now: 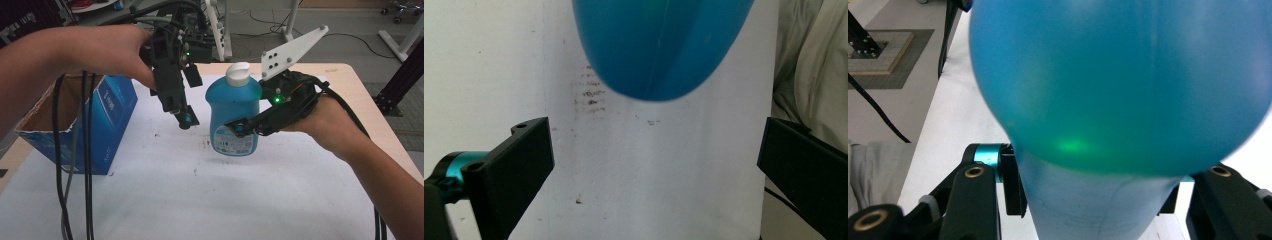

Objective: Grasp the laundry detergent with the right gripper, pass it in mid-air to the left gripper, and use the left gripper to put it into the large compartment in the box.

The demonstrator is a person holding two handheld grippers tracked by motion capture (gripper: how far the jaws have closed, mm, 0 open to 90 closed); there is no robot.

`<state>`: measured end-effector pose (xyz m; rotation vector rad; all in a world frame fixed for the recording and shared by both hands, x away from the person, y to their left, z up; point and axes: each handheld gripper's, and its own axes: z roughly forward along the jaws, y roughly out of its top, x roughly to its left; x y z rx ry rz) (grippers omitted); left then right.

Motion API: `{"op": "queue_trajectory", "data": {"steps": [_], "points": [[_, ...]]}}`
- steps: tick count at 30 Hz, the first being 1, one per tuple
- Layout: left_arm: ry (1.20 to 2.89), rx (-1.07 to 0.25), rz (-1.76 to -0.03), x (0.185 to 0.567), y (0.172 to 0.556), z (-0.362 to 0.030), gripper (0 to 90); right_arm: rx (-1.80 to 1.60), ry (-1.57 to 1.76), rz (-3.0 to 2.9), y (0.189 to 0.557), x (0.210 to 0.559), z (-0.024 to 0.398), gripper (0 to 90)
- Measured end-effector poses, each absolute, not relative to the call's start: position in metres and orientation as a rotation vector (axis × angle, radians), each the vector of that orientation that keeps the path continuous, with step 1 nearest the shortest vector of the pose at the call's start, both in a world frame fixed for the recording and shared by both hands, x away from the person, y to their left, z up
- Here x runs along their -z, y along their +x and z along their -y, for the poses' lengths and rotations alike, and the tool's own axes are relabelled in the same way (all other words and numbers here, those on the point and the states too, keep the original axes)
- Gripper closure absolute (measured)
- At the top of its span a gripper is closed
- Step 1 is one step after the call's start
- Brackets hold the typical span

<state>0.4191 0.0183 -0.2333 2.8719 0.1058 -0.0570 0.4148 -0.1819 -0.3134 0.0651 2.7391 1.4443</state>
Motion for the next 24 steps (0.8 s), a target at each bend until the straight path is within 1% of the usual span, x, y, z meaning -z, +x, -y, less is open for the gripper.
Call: {"op": "queue_trajectory", "data": {"steps": [11,24], "points": [[2.859,0.055,-0.077,0.228,0.419,-0.011,1.6,-1.436,0.019,-2.774,0.414,0.318,0.157,46.2],[2.856,0.061,-0.042,0.229,0.421,0.000,1.7,-1.433,0.011,-2.783,0.414,0.320,0.150,46.2]]}}
